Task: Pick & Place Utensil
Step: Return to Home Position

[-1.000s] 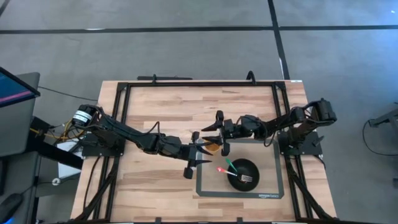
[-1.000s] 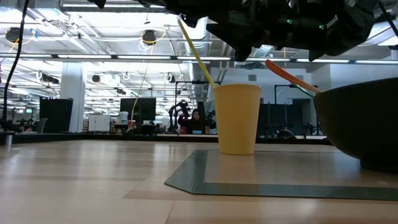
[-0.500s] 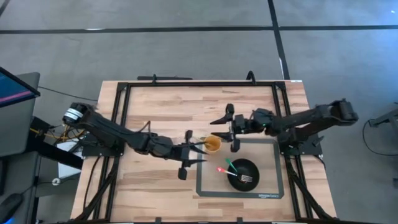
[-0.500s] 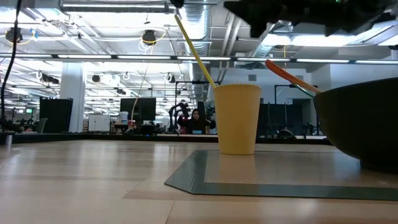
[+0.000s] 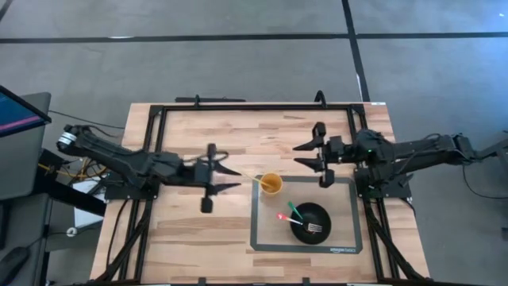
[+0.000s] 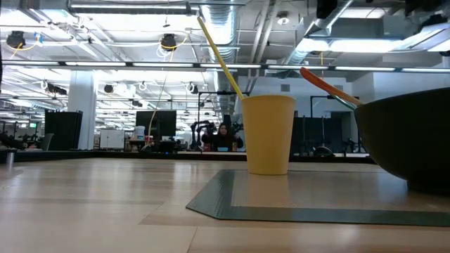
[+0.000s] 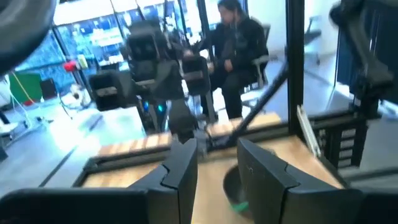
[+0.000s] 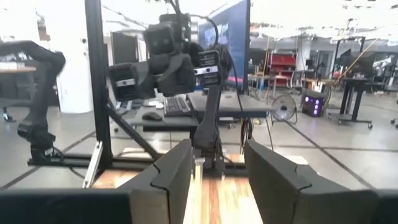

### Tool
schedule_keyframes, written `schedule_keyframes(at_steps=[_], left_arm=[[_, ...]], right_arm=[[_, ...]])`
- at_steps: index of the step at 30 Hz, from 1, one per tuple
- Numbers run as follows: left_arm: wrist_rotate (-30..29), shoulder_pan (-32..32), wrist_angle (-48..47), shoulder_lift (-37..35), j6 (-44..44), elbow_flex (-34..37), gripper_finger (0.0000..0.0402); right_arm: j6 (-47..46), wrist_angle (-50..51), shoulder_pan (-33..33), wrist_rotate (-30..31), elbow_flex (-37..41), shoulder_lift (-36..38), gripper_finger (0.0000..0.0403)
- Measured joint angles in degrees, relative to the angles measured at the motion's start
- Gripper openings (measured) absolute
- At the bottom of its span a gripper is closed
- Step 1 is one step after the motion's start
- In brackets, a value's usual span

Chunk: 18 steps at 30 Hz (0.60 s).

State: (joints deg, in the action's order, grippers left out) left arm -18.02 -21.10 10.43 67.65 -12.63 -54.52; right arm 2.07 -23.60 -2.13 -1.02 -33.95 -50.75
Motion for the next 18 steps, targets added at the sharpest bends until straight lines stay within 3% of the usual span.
schedule_keyframes(at_steps=[13, 18], left_arm=[[0.00, 0.00, -0.31, -16.03, -0.02, 0.00, 0.0115], [0.00, 0.00, -6.42, -21.32, 0.00, 0.00, 0.0115]], right_arm=[[-0.63, 0.95, 0.00, -0.22, 0.00, 3.86, 0.0136], [-0.63, 0.96, 0.00, -0.22, 0.04, 5.91, 0.0139]])
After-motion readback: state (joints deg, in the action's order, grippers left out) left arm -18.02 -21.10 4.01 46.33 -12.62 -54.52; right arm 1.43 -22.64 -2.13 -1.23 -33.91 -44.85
